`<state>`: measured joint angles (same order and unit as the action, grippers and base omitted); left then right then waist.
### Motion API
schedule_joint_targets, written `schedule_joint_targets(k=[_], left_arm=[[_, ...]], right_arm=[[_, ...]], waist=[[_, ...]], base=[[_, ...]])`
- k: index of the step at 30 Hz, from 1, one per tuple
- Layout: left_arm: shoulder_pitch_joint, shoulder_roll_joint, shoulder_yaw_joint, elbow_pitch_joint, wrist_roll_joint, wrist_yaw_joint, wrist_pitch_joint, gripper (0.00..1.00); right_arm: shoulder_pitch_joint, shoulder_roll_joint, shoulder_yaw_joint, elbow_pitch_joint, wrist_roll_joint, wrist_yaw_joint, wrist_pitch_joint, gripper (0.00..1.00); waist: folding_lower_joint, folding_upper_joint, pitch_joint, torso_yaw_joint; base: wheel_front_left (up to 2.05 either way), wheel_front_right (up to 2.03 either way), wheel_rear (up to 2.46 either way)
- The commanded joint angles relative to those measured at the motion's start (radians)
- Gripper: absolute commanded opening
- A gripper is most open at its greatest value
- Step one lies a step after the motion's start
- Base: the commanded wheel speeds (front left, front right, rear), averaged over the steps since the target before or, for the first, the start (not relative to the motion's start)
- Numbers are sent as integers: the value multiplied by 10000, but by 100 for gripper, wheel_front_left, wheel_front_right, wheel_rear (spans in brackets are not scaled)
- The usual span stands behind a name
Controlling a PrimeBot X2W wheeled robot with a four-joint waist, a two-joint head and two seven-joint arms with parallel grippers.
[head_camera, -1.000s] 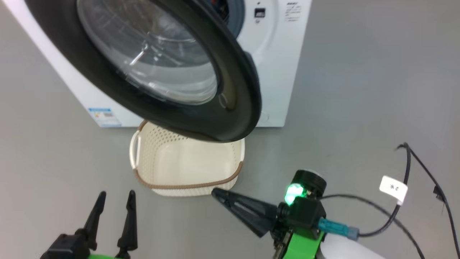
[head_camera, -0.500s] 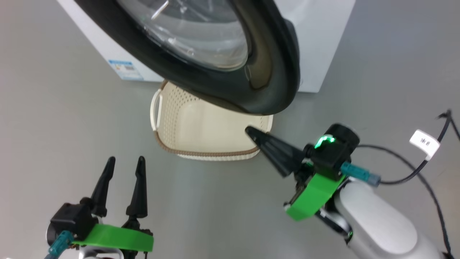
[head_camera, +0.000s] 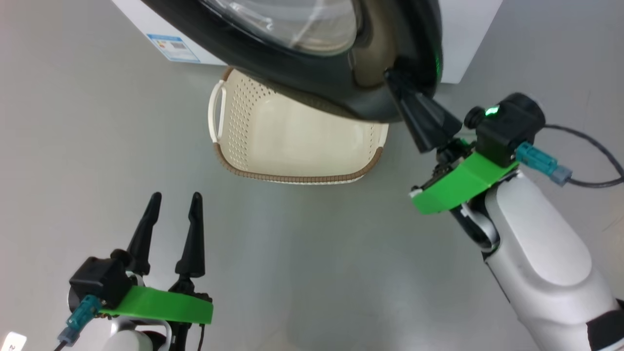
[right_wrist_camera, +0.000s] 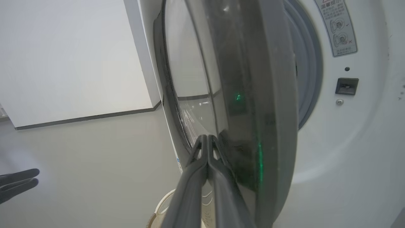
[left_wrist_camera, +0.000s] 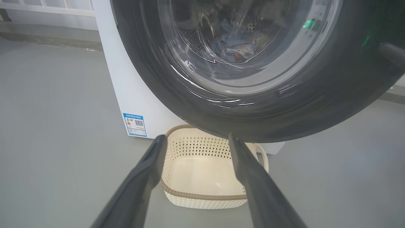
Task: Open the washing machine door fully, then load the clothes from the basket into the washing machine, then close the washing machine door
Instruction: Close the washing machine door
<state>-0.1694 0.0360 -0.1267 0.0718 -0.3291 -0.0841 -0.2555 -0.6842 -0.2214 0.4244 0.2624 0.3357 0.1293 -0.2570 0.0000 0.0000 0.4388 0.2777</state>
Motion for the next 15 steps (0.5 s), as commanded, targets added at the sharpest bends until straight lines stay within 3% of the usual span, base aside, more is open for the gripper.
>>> schedule_joint_targets(k=[1,15], left_arm=[[-193,143,295,-167,-45,-28,-63,100],[-693,143,-137,-119,-111,-309,-63,100]], right_arm=[[-221,229,-72,-177,-238,14,-45,0],[-2504,1092,-2106,347,-1399,14,-46,0]], waist=[[0,0,197,-6],[0,0,1256,-111]], base=[[0,0,0],[0,0,0]])
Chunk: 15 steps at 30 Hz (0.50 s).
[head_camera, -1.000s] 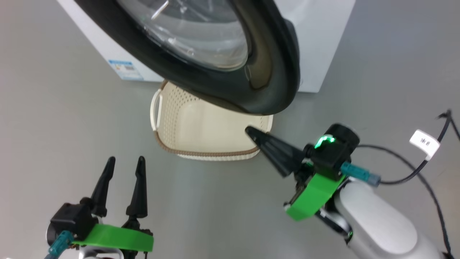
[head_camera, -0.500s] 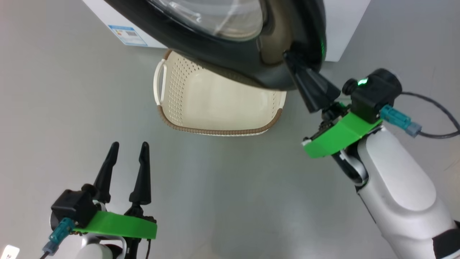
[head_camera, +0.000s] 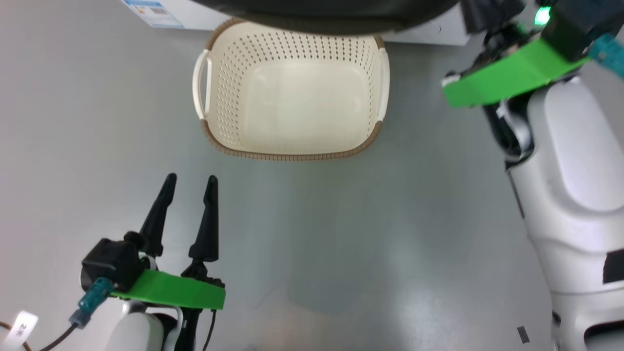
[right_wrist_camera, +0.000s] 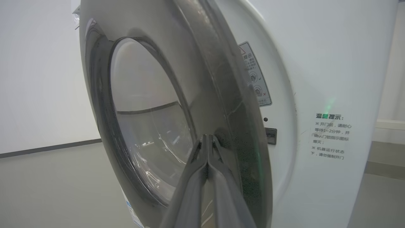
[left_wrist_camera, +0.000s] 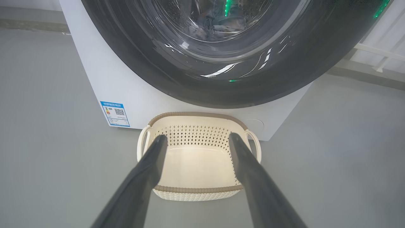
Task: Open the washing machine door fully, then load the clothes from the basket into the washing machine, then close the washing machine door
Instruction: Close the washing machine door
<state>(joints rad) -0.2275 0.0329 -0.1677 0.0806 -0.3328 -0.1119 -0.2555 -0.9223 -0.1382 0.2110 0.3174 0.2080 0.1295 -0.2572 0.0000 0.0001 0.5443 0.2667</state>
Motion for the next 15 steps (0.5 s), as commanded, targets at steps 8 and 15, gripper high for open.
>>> schedule_joint_targets(k=[8,15], left_arm=[[-417,173,47,-157,-134,-88,-63,100],[-623,173,-157,-166,-182,-121,-63,100]], right_arm=[[-1356,461,-800,301,-553,12,-45,0],[-2334,193,-1072,825,-577,12,-45,0]], waist=[[0,-1,738,-45],[0,-1,979,52]], base=[[0,0,0],[0,0,0]])
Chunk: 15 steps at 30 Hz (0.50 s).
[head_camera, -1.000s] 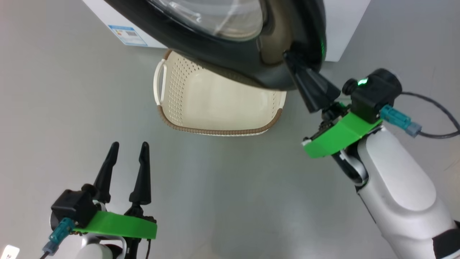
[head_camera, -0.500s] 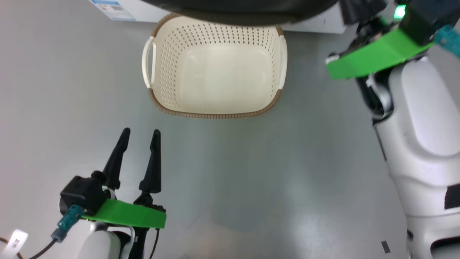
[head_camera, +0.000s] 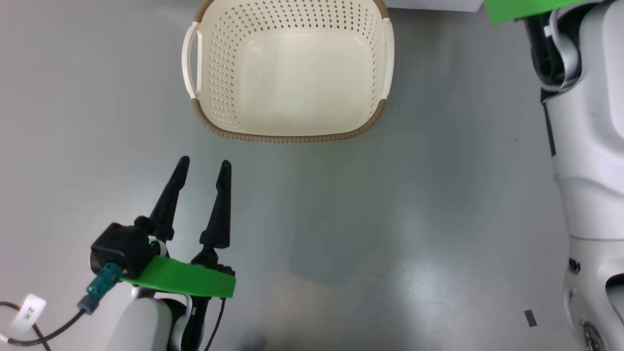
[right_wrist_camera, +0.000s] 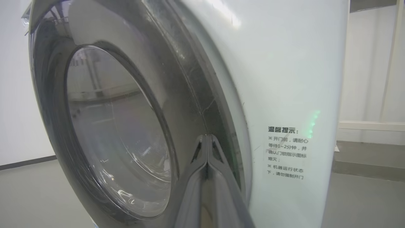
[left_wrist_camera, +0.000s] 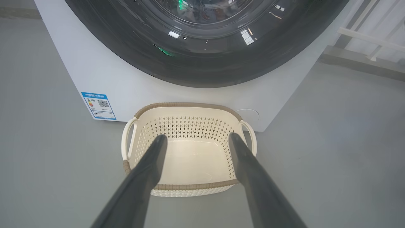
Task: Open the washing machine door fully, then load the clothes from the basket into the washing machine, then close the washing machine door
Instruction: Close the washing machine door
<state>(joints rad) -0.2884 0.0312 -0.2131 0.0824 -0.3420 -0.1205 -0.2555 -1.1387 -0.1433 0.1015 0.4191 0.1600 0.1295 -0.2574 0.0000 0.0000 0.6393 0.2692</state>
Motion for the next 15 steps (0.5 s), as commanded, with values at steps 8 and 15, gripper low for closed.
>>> schedule_joint_targets(k=[8,15], left_arm=[[-15,191,314,-79,-162,-50,-63,100],[-73,191,317,-53,-223,-59,-63,100]], right_arm=[[-720,157,-28,219,-130,12,-43,0],[-695,218,271,239,-44,12,-43,0]], waist=[[0,0,101,-13],[0,0,30,-106]], base=[[0,0,0],[0,0,0]])
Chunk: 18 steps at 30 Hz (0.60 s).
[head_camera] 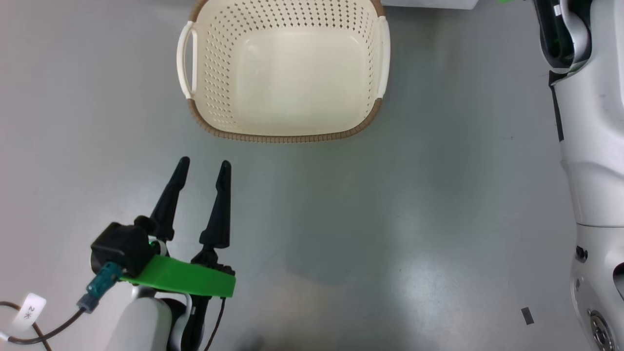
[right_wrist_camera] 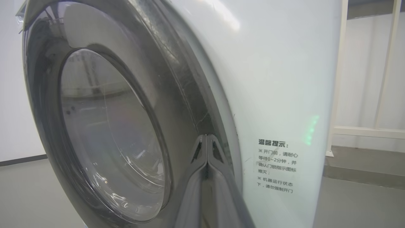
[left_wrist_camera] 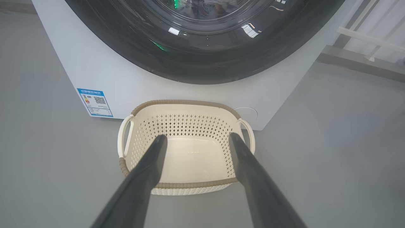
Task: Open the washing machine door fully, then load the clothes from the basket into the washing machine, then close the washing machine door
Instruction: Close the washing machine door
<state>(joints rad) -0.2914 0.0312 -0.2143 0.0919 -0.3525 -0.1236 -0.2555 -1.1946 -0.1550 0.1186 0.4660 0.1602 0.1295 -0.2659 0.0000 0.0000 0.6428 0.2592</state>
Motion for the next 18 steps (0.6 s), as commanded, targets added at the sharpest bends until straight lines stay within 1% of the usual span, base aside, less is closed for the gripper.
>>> schedule_joint_targets(k=[1,10,18], left_arm=[[-50,191,330,-148,-123,-30,-63,100],[12,191,354,-123,-163,-39,-63,100],[135,191,558,-105,-47,-44,-63,100]], right_arm=[[-98,341,157,-230,-19,12,41,0],[313,233,595,-256,260,12,41,0],[1507,129,1034,-459,752,12,41,0]], waist=[[0,0,-20,-13],[0,0,-217,-47],[0,0,-951,-263]], base=[[0,0,0],[0,0,0],[0,0,0]])
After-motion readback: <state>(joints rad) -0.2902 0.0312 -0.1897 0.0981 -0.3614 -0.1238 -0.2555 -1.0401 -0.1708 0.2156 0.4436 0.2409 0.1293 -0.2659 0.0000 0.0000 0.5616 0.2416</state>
